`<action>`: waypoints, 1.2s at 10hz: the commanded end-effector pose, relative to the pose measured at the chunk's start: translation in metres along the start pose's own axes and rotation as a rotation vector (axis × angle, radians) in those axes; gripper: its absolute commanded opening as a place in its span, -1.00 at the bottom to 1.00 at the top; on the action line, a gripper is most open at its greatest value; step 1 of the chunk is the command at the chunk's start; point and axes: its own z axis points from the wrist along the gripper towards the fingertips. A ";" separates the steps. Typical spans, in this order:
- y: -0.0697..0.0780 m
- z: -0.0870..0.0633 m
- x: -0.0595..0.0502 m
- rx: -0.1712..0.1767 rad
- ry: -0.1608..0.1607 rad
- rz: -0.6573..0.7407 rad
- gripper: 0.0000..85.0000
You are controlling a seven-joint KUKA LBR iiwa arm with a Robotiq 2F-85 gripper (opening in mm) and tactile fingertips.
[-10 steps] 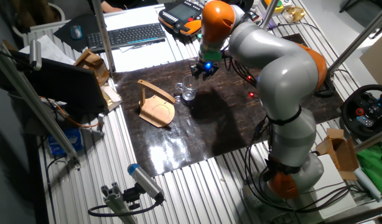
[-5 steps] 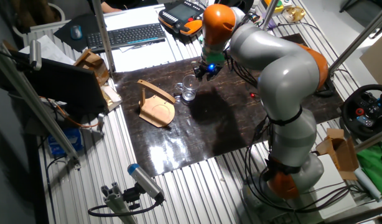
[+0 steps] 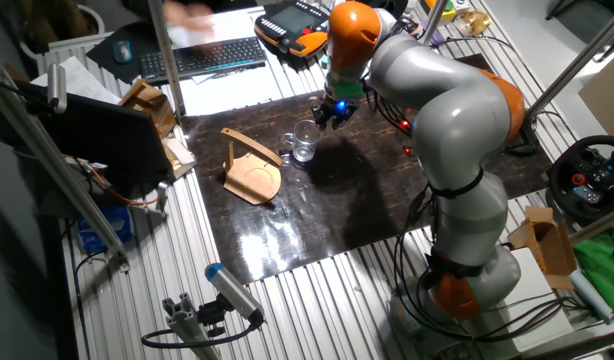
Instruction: Put the cup on the cup rack
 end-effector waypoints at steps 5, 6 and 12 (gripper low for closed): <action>0.000 0.000 0.000 -0.036 -0.011 -0.028 -0.11; 0.000 0.000 0.000 -0.031 0.007 -0.022 -0.11; 0.000 0.000 0.000 -0.027 0.073 0.007 -0.08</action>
